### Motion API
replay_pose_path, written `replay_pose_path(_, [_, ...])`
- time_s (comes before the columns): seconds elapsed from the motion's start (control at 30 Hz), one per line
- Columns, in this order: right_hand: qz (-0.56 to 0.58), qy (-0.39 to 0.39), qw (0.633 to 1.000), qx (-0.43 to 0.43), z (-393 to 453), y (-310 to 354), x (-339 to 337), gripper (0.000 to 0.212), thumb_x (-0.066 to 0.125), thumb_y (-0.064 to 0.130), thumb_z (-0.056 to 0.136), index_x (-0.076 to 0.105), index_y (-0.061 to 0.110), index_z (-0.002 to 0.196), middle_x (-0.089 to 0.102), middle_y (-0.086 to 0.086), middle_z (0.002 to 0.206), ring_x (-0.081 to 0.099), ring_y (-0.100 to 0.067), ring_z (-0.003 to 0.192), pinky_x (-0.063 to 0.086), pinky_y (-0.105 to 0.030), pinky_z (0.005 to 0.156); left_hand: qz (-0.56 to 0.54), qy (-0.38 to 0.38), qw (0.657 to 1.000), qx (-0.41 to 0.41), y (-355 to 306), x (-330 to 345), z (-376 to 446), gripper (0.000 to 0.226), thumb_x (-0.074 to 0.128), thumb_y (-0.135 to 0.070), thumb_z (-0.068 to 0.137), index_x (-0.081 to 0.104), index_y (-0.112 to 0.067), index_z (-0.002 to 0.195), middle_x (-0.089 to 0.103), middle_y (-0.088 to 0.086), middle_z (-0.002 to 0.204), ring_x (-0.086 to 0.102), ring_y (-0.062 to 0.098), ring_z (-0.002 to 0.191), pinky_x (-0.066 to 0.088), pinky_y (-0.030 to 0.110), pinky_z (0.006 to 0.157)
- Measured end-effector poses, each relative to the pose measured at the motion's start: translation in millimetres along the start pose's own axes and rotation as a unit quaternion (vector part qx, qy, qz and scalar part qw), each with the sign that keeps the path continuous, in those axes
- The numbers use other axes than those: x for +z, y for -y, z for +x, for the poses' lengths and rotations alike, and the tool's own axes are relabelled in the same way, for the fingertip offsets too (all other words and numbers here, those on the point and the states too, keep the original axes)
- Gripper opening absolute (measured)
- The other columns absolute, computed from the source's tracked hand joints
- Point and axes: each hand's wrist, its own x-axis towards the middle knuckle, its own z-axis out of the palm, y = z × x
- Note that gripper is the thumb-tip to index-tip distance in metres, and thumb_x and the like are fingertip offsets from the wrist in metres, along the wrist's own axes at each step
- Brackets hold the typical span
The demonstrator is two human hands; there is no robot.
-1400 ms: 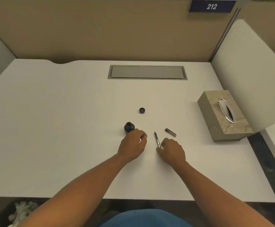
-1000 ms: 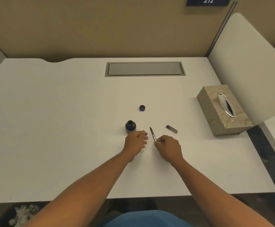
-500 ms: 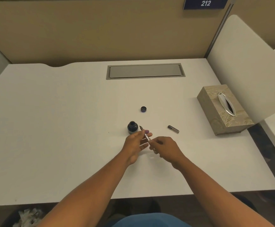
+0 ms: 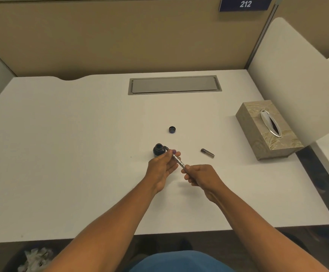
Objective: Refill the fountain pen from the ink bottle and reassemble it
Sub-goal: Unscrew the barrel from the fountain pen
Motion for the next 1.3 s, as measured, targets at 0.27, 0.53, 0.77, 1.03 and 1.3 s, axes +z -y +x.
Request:
replay_pose_path(0.27, [-0.179, -0.116, 0.969, -0.123, -4, 3, 1, 0.030, 0.061, 0.028, 0.096, 0.073, 0.011, 0.074, 0.064, 0.001, 0.063, 0.046, -0.013, 0.056, 0.036, -0.026, 0.053, -0.044, -0.052, 0.997, 0.025, 4, 18, 3, 0.014, 0.057, -0.012, 0.100, 0.069, -0.005, 0.100, 0.075, 0.015, 0.111, 0.073, 0.017, 0.098, 0.052, 0.036, 0.101])
replay_pose_path(0.53, [-0.043, -0.046, 0.995, -0.079, -1, 6, -13, 0.018, 0.071, 0.035, 0.089, 0.076, 0.017, 0.088, 0.068, 0.002, 0.076, 0.058, -0.012, 0.071, 0.048, -0.024, 0.066, -0.061, -0.050, 0.997, 0.011, 6, 19, 7, 0.016, 0.059, -0.020, 0.099, 0.069, -0.008, 0.101, 0.077, 0.009, 0.104, 0.071, 0.020, 0.104, 0.053, 0.033, 0.095])
replay_pose_path(0.77, [0.122, 0.065, 0.987, 0.080, -1, 9, -23, 0.037, 0.057, 0.036, 0.099, 0.074, 0.003, 0.098, 0.072, -0.005, 0.080, 0.061, -0.014, 0.067, 0.051, -0.027, 0.065, -0.055, -0.030, 0.998, -0.005, 6, 22, 9, 0.017, 0.058, -0.021, 0.100, 0.069, -0.009, 0.098, 0.078, 0.008, 0.099, 0.070, 0.025, 0.109, 0.052, 0.036, 0.099])
replay_pose_path(1.03, [0.184, 0.063, 0.975, 0.103, 1, 6, -32, 0.011, 0.074, 0.015, 0.085, 0.074, 0.014, 0.095, 0.066, -0.003, 0.084, 0.060, -0.018, 0.074, 0.049, -0.030, 0.067, -0.032, -0.036, 0.999, -0.016, 10, 25, 13, 0.018, 0.058, -0.022, 0.099, 0.070, -0.009, 0.099, 0.078, 0.008, 0.102, 0.070, 0.025, 0.110, 0.052, 0.037, 0.098])
replay_pose_path(1.3, [0.157, 0.066, 0.979, 0.116, 5, 5, -29, 0.029, 0.060, 0.032, 0.097, 0.072, 0.006, 0.100, 0.072, -0.005, 0.083, 0.060, -0.012, 0.065, 0.047, -0.025, 0.061, -0.037, -0.028, 0.999, -0.021, 15, 26, 12, 0.017, 0.058, -0.022, 0.100, 0.070, -0.010, 0.099, 0.078, 0.005, 0.101, 0.069, 0.024, 0.111, 0.053, 0.033, 0.094])
